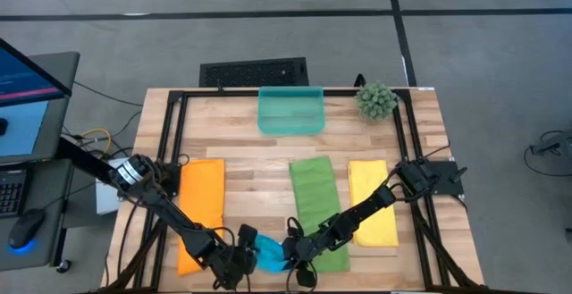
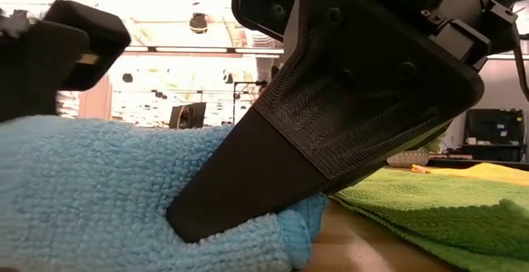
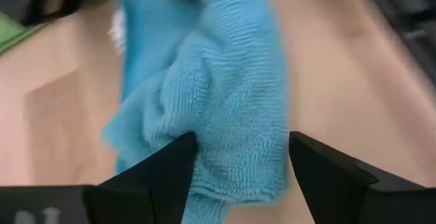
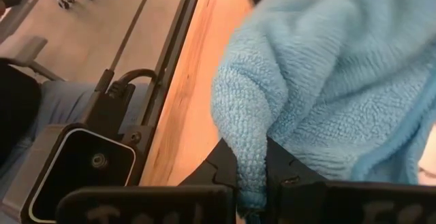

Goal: Roll microfiber towels into tight, uniform cylinder then place into a basket
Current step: Roll the blue towel

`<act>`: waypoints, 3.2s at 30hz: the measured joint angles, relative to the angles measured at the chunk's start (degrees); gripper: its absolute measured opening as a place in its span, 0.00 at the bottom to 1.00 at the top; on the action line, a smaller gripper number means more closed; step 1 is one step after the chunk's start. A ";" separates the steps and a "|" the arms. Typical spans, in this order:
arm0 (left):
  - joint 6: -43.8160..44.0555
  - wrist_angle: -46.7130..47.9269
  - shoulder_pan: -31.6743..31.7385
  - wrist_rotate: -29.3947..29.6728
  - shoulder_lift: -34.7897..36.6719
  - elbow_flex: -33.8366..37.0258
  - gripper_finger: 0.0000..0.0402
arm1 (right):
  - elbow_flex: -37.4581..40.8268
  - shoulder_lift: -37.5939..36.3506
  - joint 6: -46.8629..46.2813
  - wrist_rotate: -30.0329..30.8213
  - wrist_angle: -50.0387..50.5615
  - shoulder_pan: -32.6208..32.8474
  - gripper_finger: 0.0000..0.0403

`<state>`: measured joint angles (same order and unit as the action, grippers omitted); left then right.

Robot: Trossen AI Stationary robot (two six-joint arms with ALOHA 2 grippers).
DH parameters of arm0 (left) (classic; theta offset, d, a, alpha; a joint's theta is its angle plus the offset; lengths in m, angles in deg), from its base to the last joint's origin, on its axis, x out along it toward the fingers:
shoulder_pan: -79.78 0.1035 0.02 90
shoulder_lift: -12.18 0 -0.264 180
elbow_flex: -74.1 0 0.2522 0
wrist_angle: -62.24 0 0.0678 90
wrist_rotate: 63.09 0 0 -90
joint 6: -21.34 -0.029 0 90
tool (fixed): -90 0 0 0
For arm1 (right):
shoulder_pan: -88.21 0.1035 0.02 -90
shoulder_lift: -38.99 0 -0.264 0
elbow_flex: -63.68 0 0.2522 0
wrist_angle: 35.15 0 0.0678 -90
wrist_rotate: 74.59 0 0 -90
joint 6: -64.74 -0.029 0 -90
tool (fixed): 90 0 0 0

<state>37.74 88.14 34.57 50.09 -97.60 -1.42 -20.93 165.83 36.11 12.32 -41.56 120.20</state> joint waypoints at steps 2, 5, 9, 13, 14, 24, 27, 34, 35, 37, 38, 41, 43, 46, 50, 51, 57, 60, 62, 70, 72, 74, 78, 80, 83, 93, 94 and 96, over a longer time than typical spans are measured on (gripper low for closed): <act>1.32 1.64 0.37 0.88 0.00 -0.02 0.57 | -0.02 0.00 -0.03 -0.01 -0.01 0.07 0.09; 3.18 2.44 0.80 1.04 0.00 -0.02 0.53 | -0.02 0.00 -0.03 0.14 -0.03 0.37 0.10; 4.68 0.37 1.41 -0.22 -0.71 0.76 0.46 | -0.02 0.00 -0.03 0.30 -0.05 0.52 0.10; 7.37 -1.74 1.33 -1.33 -2.92 0.72 0.34 | -0.02 0.00 -1.10 -0.12 -0.03 0.59 0.10; 8.20 -1.95 1.08 -1.33 -3.18 0.66 0.30 | -0.02 0.00 -1.42 -0.26 -0.01 0.61 0.10; 17.89 -1.13 0.32 -9.55 -0.71 -1.00 0.04 | -0.11 -0.11 -6.85 -0.11 0.08 0.66 0.10; 23.31 -1.05 1.07 -16.31 0.95 -1.05 0.05 | -0.13 -0.11 -8.85 0.08 -0.34 0.60 0.10; 34.48 0.98 3.31 -25.36 0.96 -1.20 0.04 | -0.21 -0.68 -19.70 0.16 -0.55 -0.47 0.10; 36.32 1.58 3.75 -26.71 0.98 -1.24 0.04 | -0.21 -0.75 -22.67 0.14 -0.60 -0.84 0.10; 38.84 2.42 4.70 -28.76 1.01 -1.25 0.04 | -0.23 -0.79 -27.54 -0.16 -0.68 -1.52 0.10; 39.61 2.60 5.12 -29.63 1.01 -1.27 0.04 | -0.24 -0.81 -29.20 -0.71 -0.71 -1.73 0.11; 41.17 2.80 6.24 -31.71 1.01 -1.27 0.04 | -0.24 -0.85 -31.49 -2.57 -0.50 -2.36 0.10; 41.57 2.89 6.94 -33.25 1.01 -1.27 0.04 | -0.24 -0.85 -33.32 -3.29 -0.43 -2.58 0.11; 41.31 3.08 7.79 -35.01 1.01 -1.25 0.04 | -0.22 -0.84 -35.65 -4.12 -0.30 -2.66 0.11; 40.82 5.37 8.55 -35.43 1.07 -1.37 0.04 | -0.21 -0.76 -42.00 -5.31 -0.25 -2.75 0.11; 40.62 6.27 8.71 -35.39 1.11 -1.40 0.04 | -0.21 -0.76 -43.64 -5.68 -0.25 -2.83 0.11; 39.82 8.62 8.95 -34.55 1.25 -1.45 0.04 | -0.16 -0.75 -47.69 -6.73 -0.31 -3.97 0.13; 39.78 8.21 8.82 -34.66 1.21 -1.36 0.04 | -0.13 -0.76 -43.40 -6.74 -0.49 -4.07 0.17; 39.77 7.97 8.82 -35.21 1.18 -1.30 0.04 | -0.13 -0.74 -40.08 -6.72 -0.55 -4.09 0.20; 42.06 7.99 8.73 -38.88 1.14 -1.20 0.04 | 0.11 -0.63 -29.32 -7.49 -4.55 -3.94 0.41; 42.92 7.95 8.73 -38.92 1.11 -1.20 0.04 | 0.11 -0.53 -27.22 -10.13 -5.62 -4.50 0.46; 43.96 7.93 8.73 -39.28 1.11 -1.20 0.04 | 0.11 -0.50 -25.26 -12.44 -5.73 -4.92 0.49; 45.99 7.87 8.73 -39.92 1.07 -1.20 0.04 | 0.31 -1.20 -20.46 -15.21 -4.63 -5.27 0.51; 46.54 7.87 8.73 -40.51 1.05 -1.20 0.04 | 0.33 -1.62 -18.32 -15.31 -4.39 -5.40 0.50; 47.17 7.92 8.83 -40.95 1.03 -1.18 0.04 | 0.18 -4.50 -13.82 -15.27 -3.61 -5.28 0.49; 46.01 7.86 10.58 -44.11 0.96 -1.14 0.04 | -0.04 -10.56 7.18 -7.34 1.73 -0.60 0.46; 45.69 7.83 11.07 -44.43 0.94 -1.11 0.04 | 0.11 -10.33 10.82 -5.37 2.04 -0.02 0.45; 45.05 7.85 11.96 -45.04 0.94 -1.11 0.04 | 0.22 -10.12 17.94 -2.32 2.75 1.06 0.45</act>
<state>82.79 95.99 46.54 5.05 -96.66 -2.54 -20.71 155.71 54.05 10.01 -38.81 121.26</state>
